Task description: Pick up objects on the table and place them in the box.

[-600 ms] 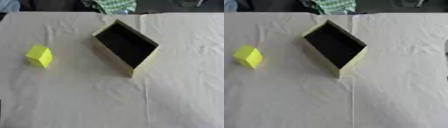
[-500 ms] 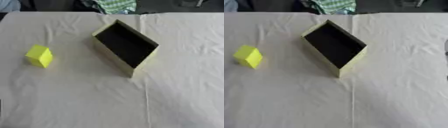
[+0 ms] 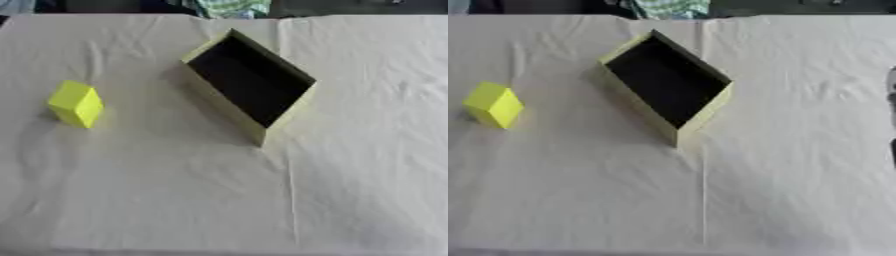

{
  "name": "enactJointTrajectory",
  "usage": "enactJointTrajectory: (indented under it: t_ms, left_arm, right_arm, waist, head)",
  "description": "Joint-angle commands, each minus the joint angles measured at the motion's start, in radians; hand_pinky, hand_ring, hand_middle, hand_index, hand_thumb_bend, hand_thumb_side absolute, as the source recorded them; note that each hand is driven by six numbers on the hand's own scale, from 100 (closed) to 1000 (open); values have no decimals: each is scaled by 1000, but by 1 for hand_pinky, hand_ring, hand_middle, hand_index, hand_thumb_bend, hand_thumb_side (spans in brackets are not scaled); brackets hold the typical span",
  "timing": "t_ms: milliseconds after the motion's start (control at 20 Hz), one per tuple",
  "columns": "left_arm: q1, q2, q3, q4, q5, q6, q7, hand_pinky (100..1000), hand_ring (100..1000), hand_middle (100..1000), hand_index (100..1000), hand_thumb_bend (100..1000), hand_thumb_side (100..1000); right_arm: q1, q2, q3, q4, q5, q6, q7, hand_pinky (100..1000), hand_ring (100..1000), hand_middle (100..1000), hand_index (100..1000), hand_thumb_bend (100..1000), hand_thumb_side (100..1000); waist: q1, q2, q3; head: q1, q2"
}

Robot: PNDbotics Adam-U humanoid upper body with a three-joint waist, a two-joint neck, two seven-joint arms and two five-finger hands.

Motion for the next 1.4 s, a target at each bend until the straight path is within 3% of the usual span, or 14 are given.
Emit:
enactJointTrajectory:
  t_ms: [50, 250, 450, 650, 900, 1150, 1200, 1250, 1400]
  left_arm:
    - [-34, 89, -3, 17, -51, 38, -36, 680, 586, 539, 753, 100, 839]
    - [-84, 173, -5, 89, -107, 55, -86, 693, 596, 549, 754, 100, 836]
    - [-132, 256, -11, 194, -141, 35, -182, 722, 626, 579, 763, 100, 813]
    - [-194, 336, -36, 339, -161, -49, -390, 789, 710, 653, 798, 100, 804]
    - [-312, 412, -80, 539, -222, -212, -698, 873, 812, 729, 833, 100, 886]
    - [-399, 474, -143, 706, -355, -319, -925, 916, 882, 786, 863, 416, 895]
    - [-410, 478, -153, 725, -378, -332, -948, 916, 882, 786, 863, 416, 895]
    - [-417, 481, -167, 744, -400, -346, -974, 934, 912, 825, 886, 496, 876]
    - [-437, 481, -200, 793, -433, -379, -1073, 955, 945, 876, 915, 594, 812]
  right_arm:
    - [-11, -26, -10, -17, 7, 2, -1, 743, 757, 550, 824, 100, 712]
    - [-13, -34, -11, -17, 11, 0, -2, 744, 757, 550, 824, 100, 712]
    - [-15, -41, -14, -17, 15, -1, -6, 744, 757, 549, 824, 100, 712]
    - [-18, -47, -14, -17, 19, -2, -8, 745, 757, 549, 824, 100, 712]
    - [-23, -50, -9, -17, 19, 0, -3, 745, 757, 549, 824, 100, 712]
    - [-24, -52, -3, -17, 17, 4, 3, 745, 757, 547, 824, 100, 712]
    - [-24, -51, -2, -17, 16, 5, 4, 745, 757, 547, 824, 100, 712]
    - [-25, -51, -1, -17, 16, 6, 6, 745, 757, 547, 824, 100, 713]
    - [-27, -49, 3, -17, 15, 8, 11, 745, 757, 547, 824, 100, 713]
  waist:
    - [0, -15, 0]
    - [-1, -4, 1]
    - [-3, 10, -4]
    - [-4, 18, -6]
    - [-5, 18, -6]
    - [-3, 18, -8]
    - [-2, 18, -8]
    - [-1, 18, -9]
    - [1, 17, -10]
  head:
    - [-7, 9]
    - [-6, -4]
    - [-1, -23]
    - [3, -33]
    - [3, -34]
    - [2, -40]
    - [2, -40]
    - [2, -41]
    - [3, -46]
